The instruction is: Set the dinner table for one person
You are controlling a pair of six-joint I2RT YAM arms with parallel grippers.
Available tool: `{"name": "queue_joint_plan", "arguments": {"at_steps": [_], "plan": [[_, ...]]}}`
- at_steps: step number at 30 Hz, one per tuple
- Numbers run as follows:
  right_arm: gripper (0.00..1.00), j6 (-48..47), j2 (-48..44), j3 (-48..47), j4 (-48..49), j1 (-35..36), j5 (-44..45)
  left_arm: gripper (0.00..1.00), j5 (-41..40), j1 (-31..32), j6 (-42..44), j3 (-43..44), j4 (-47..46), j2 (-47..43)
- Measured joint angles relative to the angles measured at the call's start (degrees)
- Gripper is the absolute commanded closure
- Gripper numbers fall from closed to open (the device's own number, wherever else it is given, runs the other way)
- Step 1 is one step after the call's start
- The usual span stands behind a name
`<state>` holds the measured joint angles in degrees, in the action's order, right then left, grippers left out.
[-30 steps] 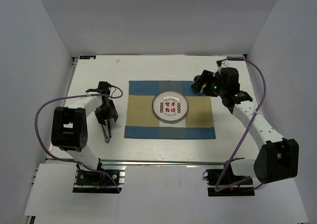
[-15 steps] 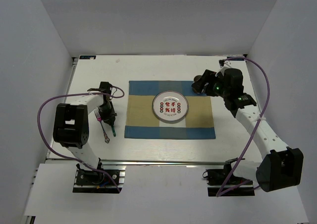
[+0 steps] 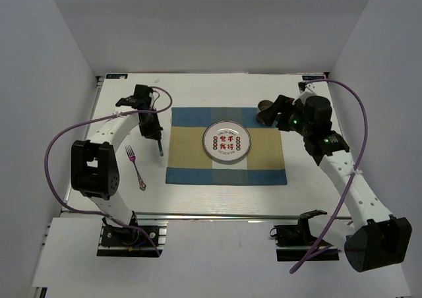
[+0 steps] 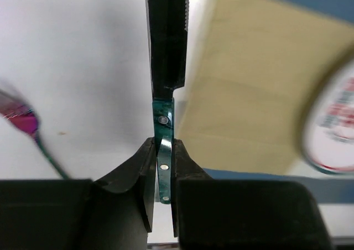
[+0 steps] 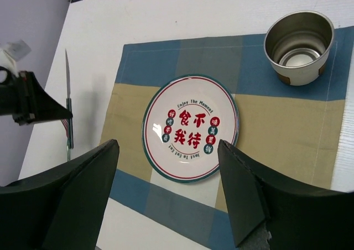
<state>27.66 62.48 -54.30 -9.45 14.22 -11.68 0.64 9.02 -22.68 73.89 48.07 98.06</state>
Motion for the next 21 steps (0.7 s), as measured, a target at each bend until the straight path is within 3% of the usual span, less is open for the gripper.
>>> {"name": "queue_joint_plan", "arguments": {"at_steps": [4, 10, 16, 21], "plan": [[0.18, 0.0, -2.1, -0.2, -2.5, -0.1, 1.7, 1.0, 3.8, 4.8, -2.0, 7.3, -0.1, -0.8], [0.13, -0.2, -2.9, -4.3, -11.0, -0.8, 7.1, 1.0, 6.5, 17.9, -9.6, 13.2, -2.1, 2.1], [0.11, -1.2, -5.3, -11.9, -17.7, -1.1, 13.3, 1.0, 6.2, 29.9, -17.8, 23.1, -3.7, 11.2], [0.11, -1.4, -8.1, -16.5, -21.3, -1.4, 17.4, 1.0, 5.3, 36.1, -23.1, 27.4, -5.5, 17.0]]}}
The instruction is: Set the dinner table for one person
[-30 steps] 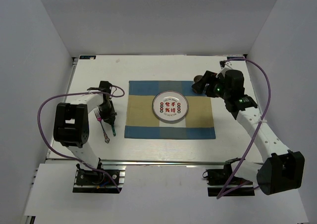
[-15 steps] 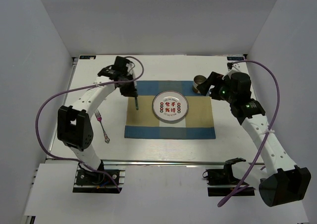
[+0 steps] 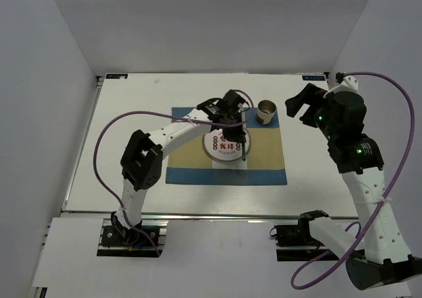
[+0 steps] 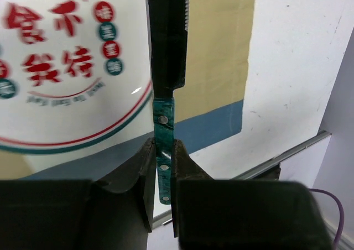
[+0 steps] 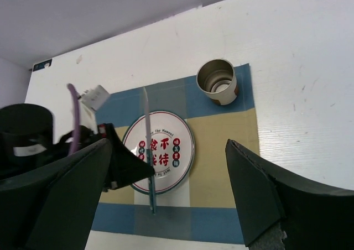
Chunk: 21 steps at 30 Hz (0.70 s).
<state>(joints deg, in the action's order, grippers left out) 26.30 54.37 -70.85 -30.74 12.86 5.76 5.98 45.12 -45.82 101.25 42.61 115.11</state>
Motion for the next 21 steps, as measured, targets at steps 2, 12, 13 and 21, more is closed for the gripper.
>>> {"name": "queue_joint_plan", "arguments": {"at_steps": [2, 12, 13, 21], "plan": [[0.11, 0.0, -1.1, -0.6, -1.2, 0.0, 1.2, 1.0, -0.5, 1.6, -1.6, 2.1, -0.2, 2.5], [0.11, 0.0, -1.7, -1.8, -5.7, 0.0, 2.7, 1.0, -0.9, 6.0, -5.7, 10.8, -2.5, 15.0], [0.11, 0.0, -1.7, -1.8, -5.9, 0.0, 2.8, 1.0, -0.9, 6.3, -6.0, 11.2, -2.5, 15.8], [0.11, -0.2, -1.8, -1.8, -6.5, 0.0, 3.1, 1.0, -0.2, 8.0, -7.0, 17.0, -3.7, 21.6]]}}
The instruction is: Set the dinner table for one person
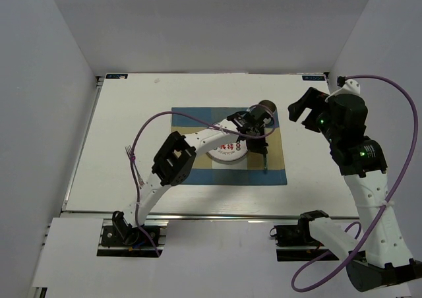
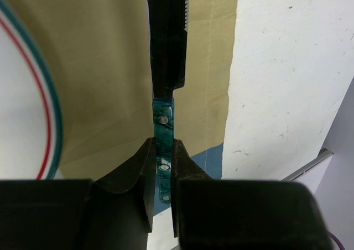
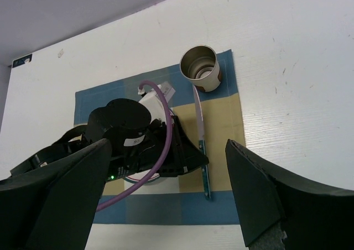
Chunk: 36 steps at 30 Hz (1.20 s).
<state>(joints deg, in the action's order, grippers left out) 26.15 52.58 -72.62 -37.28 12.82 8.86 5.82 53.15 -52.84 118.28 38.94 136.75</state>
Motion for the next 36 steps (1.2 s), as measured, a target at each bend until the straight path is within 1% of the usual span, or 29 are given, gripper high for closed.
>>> {"name": "queue_joint_plan", "arguments": {"at_steps": [16, 27, 28, 33, 34, 36], "plan": [[0.11, -0.8, 0.0, 0.4, 0.0, 0.0, 0.0, 1.0, 2.4, 0.7, -2.9, 1.7, -2.6, 4.4], [0.11, -1.1, -0.1, 1.3, 0.0, 0.0, 0.0, 1.0, 4.0, 0.7, -4.2, 2.0, -3.5, 5.4], [0.11, -1.1, -0.1, 1.3, 0.0, 0.0, 0.0, 0.99, 4.0, 0.7, -4.2, 2.0, -3.5, 5.4], [0.11, -1.2, -0.1, 1.4, 0.1, 0.0, 0.0, 0.9, 4.1, 0.7, -4.5, 2.1, -3.5, 5.5], [0.11, -1.2, -0.1, 1.4, 0.1, 0.0, 0.0, 0.85, 4.1, 0.7, -4.6, 2.1, -3.5, 5.5], [0.11, -1.1, -0.2, 1.6, 0.1, 0.0, 0.0, 0.79, 4.2, 0.7, -4.6, 2.2, -3.5, 5.6]]}}
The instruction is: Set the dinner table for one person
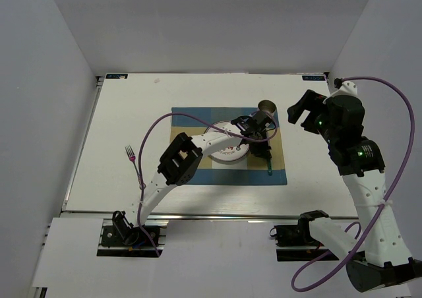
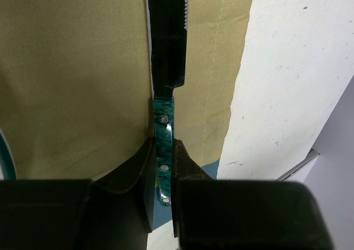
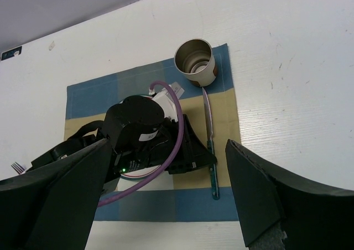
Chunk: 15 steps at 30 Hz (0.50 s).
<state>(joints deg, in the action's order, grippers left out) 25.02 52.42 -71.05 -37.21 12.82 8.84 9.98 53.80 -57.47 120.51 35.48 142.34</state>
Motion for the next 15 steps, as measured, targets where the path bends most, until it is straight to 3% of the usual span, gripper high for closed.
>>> {"name": "queue_joint_plan", "arguments": {"at_steps": [6, 15], "plan": [[0.11, 0.0, 0.0, 0.1, 0.0, 0.0, 0.0, 0.64, 0.6, 0.0, 0.0, 0.9, -0.4, 0.7], [0.11, 0.0, 0.0, 0.1, 0.0, 0.0, 0.0, 0.53, 1.2, 0.0, 0.1, 1.4, -0.7, 0.8]]}}
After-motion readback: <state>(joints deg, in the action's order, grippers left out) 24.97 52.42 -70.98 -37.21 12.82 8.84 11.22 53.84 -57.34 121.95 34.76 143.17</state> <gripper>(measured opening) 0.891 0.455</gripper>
